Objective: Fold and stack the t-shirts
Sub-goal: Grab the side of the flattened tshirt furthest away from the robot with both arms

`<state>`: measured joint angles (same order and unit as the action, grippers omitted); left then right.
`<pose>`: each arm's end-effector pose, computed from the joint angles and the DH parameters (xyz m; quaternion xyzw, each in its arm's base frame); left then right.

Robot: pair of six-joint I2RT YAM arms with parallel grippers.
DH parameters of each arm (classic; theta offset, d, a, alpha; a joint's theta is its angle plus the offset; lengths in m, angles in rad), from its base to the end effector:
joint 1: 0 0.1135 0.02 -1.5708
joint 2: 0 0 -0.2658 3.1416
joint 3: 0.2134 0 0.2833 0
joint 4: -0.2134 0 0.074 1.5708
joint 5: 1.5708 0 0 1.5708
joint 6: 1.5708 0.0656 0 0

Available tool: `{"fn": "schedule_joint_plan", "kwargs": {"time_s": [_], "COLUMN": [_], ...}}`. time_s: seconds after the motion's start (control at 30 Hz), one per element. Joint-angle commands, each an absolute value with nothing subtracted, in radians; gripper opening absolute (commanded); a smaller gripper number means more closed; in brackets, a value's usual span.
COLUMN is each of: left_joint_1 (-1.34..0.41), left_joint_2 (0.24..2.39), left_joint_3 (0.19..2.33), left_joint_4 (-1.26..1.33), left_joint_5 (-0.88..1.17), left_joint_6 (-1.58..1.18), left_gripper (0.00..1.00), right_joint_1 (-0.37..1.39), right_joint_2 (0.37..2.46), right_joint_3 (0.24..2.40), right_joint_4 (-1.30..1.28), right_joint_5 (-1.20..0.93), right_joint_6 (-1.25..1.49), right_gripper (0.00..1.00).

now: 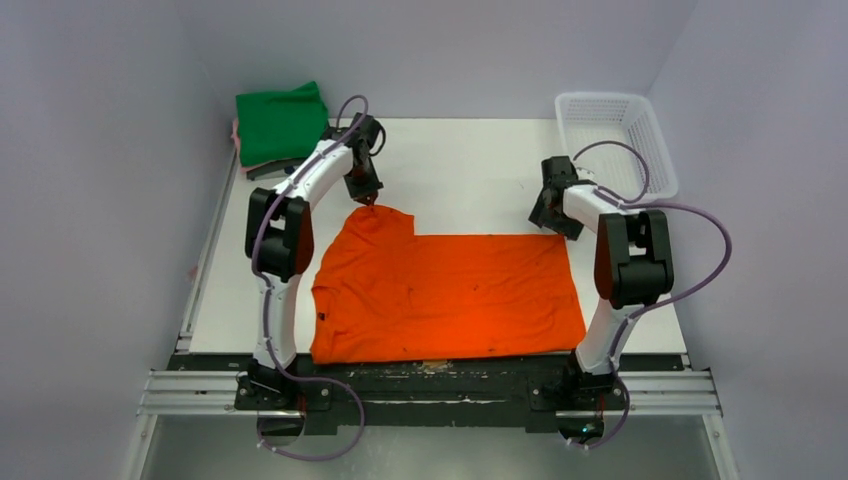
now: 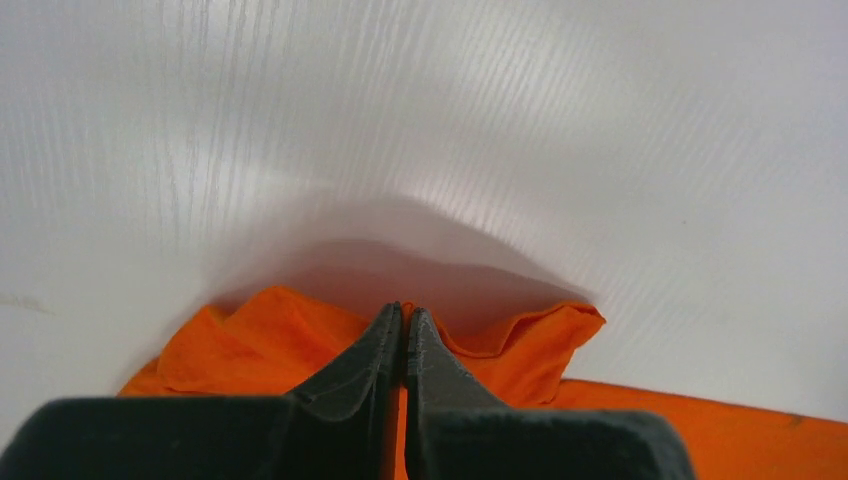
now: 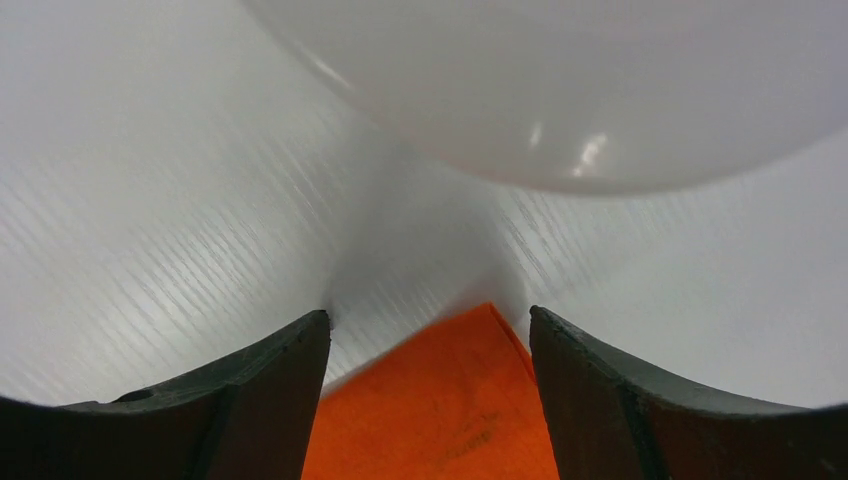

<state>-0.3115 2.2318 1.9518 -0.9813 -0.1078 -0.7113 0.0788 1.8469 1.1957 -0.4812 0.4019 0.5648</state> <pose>0.4860 -0.1491 0.1719 -0.2040 0.9653 -0.0289 0.1603 0.4068 0.0064 0.1275 0.2723 0.9179 -0.1174 0.2638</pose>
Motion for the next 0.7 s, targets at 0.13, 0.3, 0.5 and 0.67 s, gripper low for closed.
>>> {"fn": "schedule_joint_plan", "kwargs": {"time_s": [0.13,0.3,0.5,0.67], "left_joint_1": [-0.327,-0.324,-0.316,-0.314], "left_joint_2": [2.091,2.123,2.155,2.145], "left_joint_3": [1.844,1.893,1.953,1.950], "left_joint_4": [-0.903,-0.906,-0.933,-0.935], "left_joint_5": [-0.131,-0.138,-0.140,-0.142], "left_joint_6": [-0.668,-0.661,-0.663,-0.661], "left_gripper": [0.00,0.00,0.00,0.00], "right_joint_1": [0.077,0.076,0.077,0.077], "right_joint_2": [1.894,1.894,1.862,1.854], "right_joint_3": [1.255,1.238,1.184,1.177], "right_joint_4": [-0.436,-0.446,-0.467,-0.481], "right_joint_5": [0.463,0.472,0.519,0.552], "right_joint_6": [0.572,0.573,0.579,0.585], "right_gripper": [0.67,0.58,0.47,0.26]}}
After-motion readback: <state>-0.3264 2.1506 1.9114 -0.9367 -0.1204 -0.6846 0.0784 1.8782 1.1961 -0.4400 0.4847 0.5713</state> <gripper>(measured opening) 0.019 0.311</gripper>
